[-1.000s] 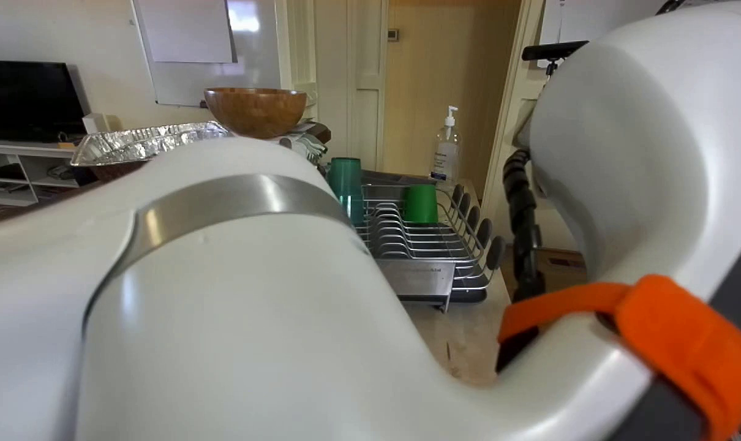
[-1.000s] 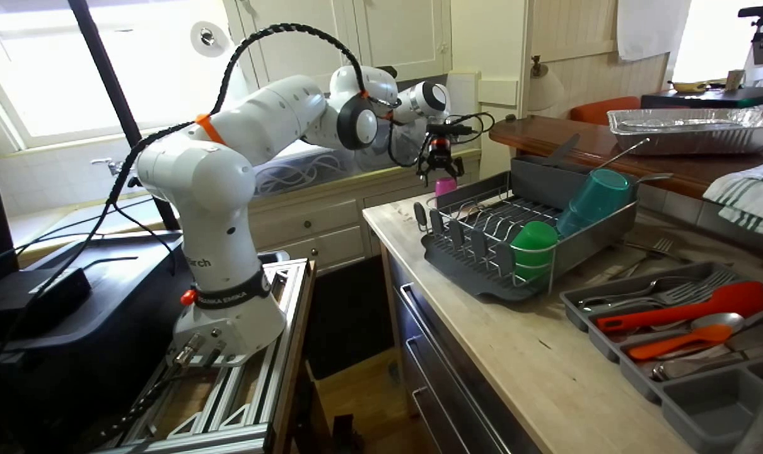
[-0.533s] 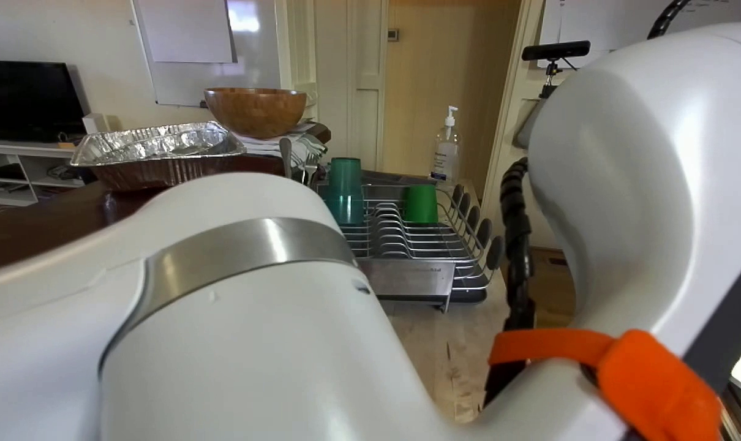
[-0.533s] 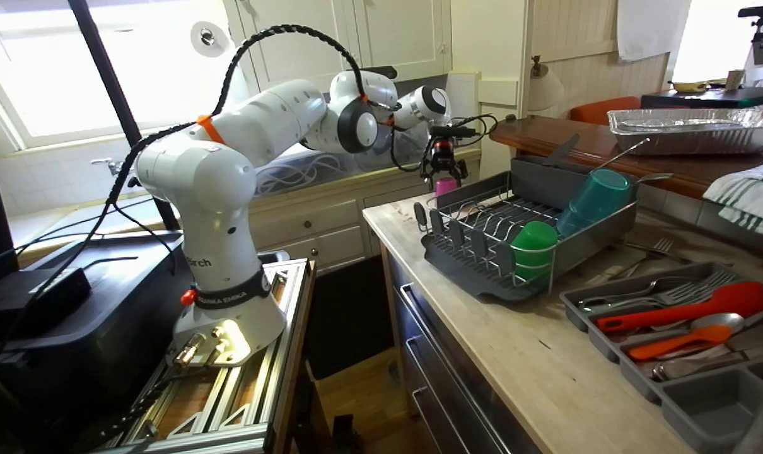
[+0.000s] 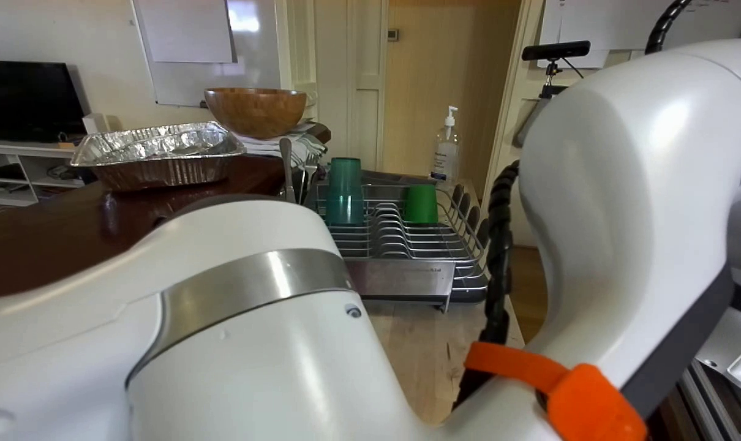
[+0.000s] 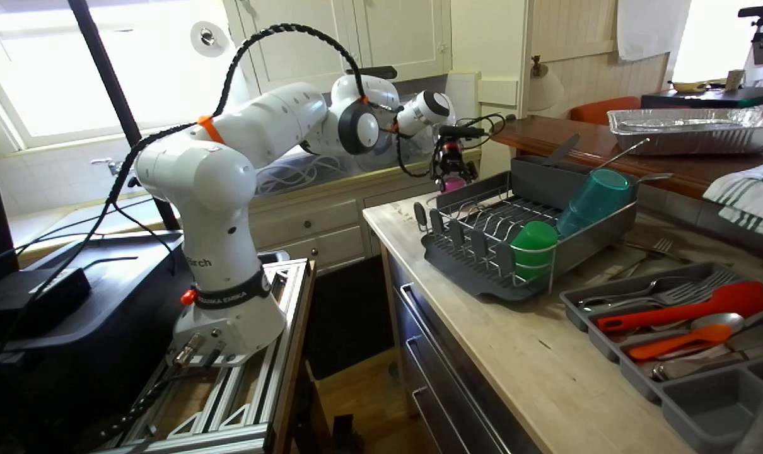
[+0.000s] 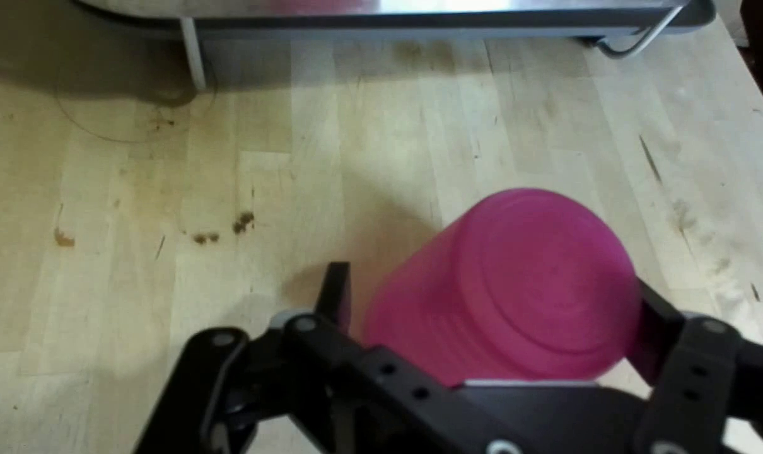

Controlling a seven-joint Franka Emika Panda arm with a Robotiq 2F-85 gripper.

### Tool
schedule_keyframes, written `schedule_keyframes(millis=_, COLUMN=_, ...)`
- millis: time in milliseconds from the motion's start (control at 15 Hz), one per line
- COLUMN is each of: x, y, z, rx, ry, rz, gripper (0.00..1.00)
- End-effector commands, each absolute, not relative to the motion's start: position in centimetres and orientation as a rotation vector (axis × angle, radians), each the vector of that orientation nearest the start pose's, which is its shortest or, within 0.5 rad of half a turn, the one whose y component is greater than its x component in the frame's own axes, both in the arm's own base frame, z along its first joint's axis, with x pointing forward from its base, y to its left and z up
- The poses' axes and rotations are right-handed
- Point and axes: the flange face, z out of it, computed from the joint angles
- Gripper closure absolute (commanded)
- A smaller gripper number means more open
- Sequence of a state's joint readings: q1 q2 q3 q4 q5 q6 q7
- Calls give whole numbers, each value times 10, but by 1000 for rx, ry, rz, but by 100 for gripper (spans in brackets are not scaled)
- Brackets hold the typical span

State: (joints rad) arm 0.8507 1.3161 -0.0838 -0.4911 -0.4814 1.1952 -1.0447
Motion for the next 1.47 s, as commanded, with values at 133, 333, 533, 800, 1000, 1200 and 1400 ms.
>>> schedule_keyframes(millis=133, x=544, y=498, z=198, rx=1497, ry=1987, rz=-871, gripper=0)
schedule_keyframes(millis=333, x=528, y=508, z=197, rx=1494, ry=1999, rz=-908, gripper=0)
schedule_keyframes(millis=533, x=507, y=509, z=193, rx=1500, ry=1968, rz=-1020, gripper=0)
schedule_keyframes(millis=800, x=497, y=510, z=181, rx=1460, ry=1944, rz=-1075, gripper=0)
schedule_keyframes(millis=1000, x=499, y=508, z=169, rx=1442, ry=1918, rz=-1064, gripper=0)
schedule_keyframes(millis=1200, x=502, y=506, z=161, rx=1427, ry=1913, rz=-1060, gripper=0)
schedule_keyframes(millis=1400, x=501, y=505, z=156, rx=1424, ry=1904, rz=-1069, gripper=0)
